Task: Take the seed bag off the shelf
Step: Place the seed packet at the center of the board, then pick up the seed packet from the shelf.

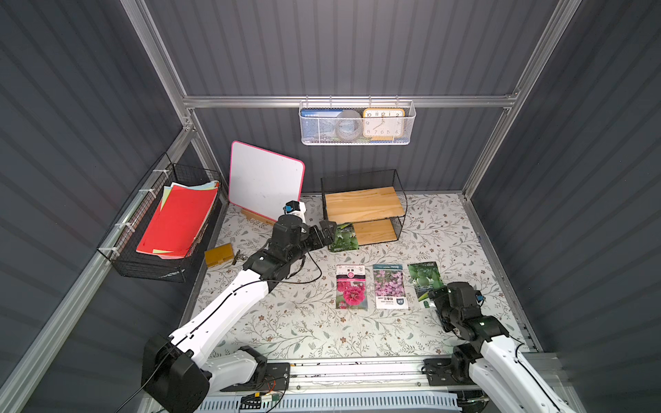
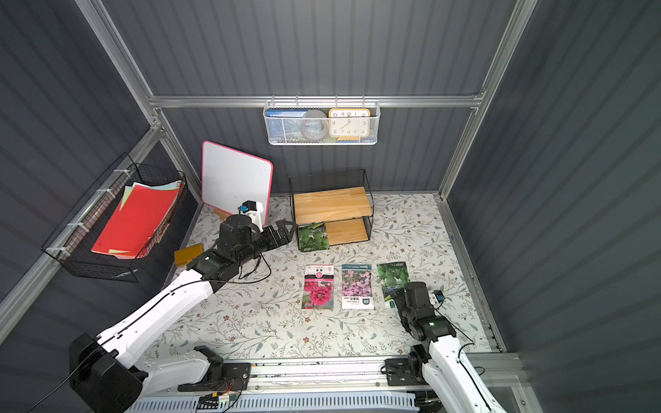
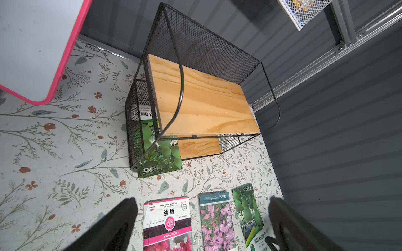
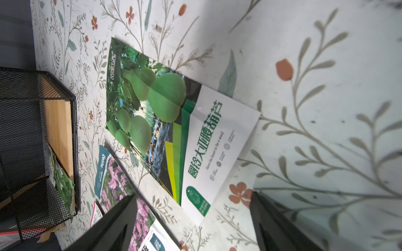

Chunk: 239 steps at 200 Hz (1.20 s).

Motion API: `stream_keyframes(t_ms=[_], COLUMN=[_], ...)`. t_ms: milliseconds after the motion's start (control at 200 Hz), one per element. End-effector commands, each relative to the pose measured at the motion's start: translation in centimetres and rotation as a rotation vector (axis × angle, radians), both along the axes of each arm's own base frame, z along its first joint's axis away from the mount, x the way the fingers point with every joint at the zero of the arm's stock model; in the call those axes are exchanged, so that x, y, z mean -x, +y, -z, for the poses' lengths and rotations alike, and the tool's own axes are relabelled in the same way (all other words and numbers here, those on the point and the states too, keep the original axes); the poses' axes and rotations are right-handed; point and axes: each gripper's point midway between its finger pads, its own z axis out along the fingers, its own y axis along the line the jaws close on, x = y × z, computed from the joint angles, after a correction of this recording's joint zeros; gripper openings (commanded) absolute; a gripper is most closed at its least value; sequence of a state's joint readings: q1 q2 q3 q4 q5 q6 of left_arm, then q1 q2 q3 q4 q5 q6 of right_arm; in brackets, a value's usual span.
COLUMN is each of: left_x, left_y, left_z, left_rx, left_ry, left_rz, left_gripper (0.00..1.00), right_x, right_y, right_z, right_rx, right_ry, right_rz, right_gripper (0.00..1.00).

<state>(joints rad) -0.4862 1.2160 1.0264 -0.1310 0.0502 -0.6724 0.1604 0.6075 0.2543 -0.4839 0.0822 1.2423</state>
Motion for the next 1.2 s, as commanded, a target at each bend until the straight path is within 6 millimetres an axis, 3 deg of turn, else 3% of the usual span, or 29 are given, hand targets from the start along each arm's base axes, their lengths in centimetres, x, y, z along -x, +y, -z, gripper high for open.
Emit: stream_keyframes(t_ms=[0, 160, 360, 515, 645, 770, 935, 1191], left_x=[0.4, 1.4, 2.9, 5.0, 6.8, 8.0, 7.5, 4.8], left_y=[-1.0, -2.1, -2.8, -4.2, -5.9, -7.3, -7.5, -9.8], left_z=[-0.3, 0.5, 2.0, 2.9, 5.1, 6.8, 8.5, 11.2], left_rx=[0.015, 0.021, 0.019, 0.046, 0.071, 0.139, 0.232, 0.350], left_ry=[0.004, 0.039, 0.088, 0.135, 0.203, 0.246, 0.281, 0.327], left_rz=[0.061, 0.122, 0.142, 0.178, 0.212, 0.238, 0.182, 0.131], left_gripper=[1.00, 1.00, 1.00, 1.00, 1.00, 1.00, 1.00, 1.00], right_x=[-0.2, -2.3, -4.8, -6.2, -8.3, -10.5, -12.2, -12.5], right_y=[0.1, 1.3, 4.5, 6.6, 8.5, 8.4, 8.8, 9.9], right_z=[-1.4, -5.0, -10.4, -12.3, -14.4, -16.3, -18.2, -17.8], right_rx=[0.012, 0.037, 0.063, 0.094, 0.140, 0.294, 0.362, 0.352], right_ry=[-0.004, -0.057, -0.128, -0.135, -0.179, -0.175, -0.221, -0.297], right_rz=[-0.025, -0.149, -0.433, -0.628, -0.782, -0.860, -0.888, -0.924], right_gripper=[0.96, 0.96, 0.93, 0.89, 0.86, 0.86, 0.86, 0.82])
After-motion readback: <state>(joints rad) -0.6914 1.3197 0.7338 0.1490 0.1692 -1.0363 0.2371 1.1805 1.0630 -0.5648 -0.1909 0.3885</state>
